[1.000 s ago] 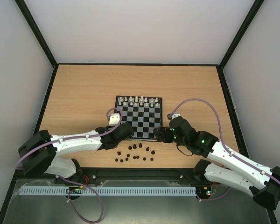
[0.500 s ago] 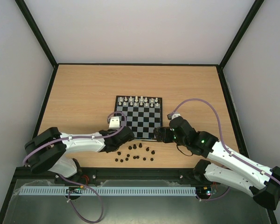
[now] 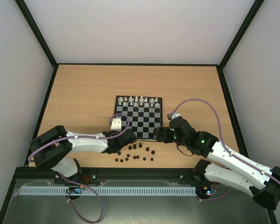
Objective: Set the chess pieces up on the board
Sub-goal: Place the chess piece on the chessboard, then pick up the chess piece at the center of the board.
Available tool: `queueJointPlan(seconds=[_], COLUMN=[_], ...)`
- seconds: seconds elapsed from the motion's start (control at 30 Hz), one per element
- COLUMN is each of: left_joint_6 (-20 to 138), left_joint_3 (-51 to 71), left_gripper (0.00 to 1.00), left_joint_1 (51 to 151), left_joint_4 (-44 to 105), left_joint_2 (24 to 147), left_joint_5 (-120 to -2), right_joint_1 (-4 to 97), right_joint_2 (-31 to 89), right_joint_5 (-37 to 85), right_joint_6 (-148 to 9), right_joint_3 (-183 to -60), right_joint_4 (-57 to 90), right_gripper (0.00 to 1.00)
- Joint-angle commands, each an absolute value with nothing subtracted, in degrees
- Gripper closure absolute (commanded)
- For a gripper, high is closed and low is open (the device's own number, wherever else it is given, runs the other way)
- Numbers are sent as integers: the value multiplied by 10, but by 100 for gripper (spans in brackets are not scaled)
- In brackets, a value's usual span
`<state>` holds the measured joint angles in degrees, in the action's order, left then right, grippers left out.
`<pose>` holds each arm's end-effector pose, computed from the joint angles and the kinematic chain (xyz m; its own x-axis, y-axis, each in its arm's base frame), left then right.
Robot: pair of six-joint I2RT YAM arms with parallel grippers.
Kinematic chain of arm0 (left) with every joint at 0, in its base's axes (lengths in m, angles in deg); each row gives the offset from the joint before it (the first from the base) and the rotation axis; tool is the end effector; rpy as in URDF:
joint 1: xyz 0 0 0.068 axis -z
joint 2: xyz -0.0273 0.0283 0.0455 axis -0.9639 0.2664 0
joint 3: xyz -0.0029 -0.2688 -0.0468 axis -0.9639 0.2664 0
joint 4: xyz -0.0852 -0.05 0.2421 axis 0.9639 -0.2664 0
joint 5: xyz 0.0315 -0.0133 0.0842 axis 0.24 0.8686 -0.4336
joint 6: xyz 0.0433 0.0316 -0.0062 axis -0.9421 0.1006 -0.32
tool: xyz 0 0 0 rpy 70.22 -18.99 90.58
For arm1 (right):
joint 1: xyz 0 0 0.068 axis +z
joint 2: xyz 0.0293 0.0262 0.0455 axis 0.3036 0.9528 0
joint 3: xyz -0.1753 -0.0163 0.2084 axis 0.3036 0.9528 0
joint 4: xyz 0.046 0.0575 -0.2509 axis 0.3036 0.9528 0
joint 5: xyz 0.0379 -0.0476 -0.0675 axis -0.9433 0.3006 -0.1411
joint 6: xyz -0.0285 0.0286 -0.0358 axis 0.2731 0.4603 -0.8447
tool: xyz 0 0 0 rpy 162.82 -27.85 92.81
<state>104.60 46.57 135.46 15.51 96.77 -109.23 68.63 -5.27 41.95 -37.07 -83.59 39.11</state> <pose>0.1418 -0.2080 0.1345 -0.6809 -0.1011 -0.7254 -0.0797 0.9948 -0.0638 0.1204 0.1381 0.2695 -0.6797 0.1446 -0.7191 -0.3067 0.8345 0.4577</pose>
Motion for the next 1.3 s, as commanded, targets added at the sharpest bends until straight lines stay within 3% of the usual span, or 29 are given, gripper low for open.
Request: queueJointPlan(seconds=[0.0,0.33,0.57,0.87,1.03,1.27], left_joint_6=[1056,1063,1082,1086,1090,1088], left_joint_3=[465,441,404,419,427,467], left_gripper=[78,61,41,25,2,1], left_joint_1=[1360,1376,1395,1419,1428,1430], left_joint_4=[157,114,45,17,-12,1], left_joint_2=[975,932,883,749,684,620], left_joint_5=[-1110,-1124,-1133,-1120,-1099,-1031], right_joint_1=[685,685,685,685,685,717], right_joint_2=[-51,-50,-65,-31,-16,20], right_joint_5=[420,416,381,372,363,337], right_joint_6=[-370,-370,-378,-374,-363,-321], right_joint_3=[-828,-830,-820,-834,-836,-821], right_joint_4=[394,397,380,381,369,377], right_gripper=[9,8,2,1,1,2])
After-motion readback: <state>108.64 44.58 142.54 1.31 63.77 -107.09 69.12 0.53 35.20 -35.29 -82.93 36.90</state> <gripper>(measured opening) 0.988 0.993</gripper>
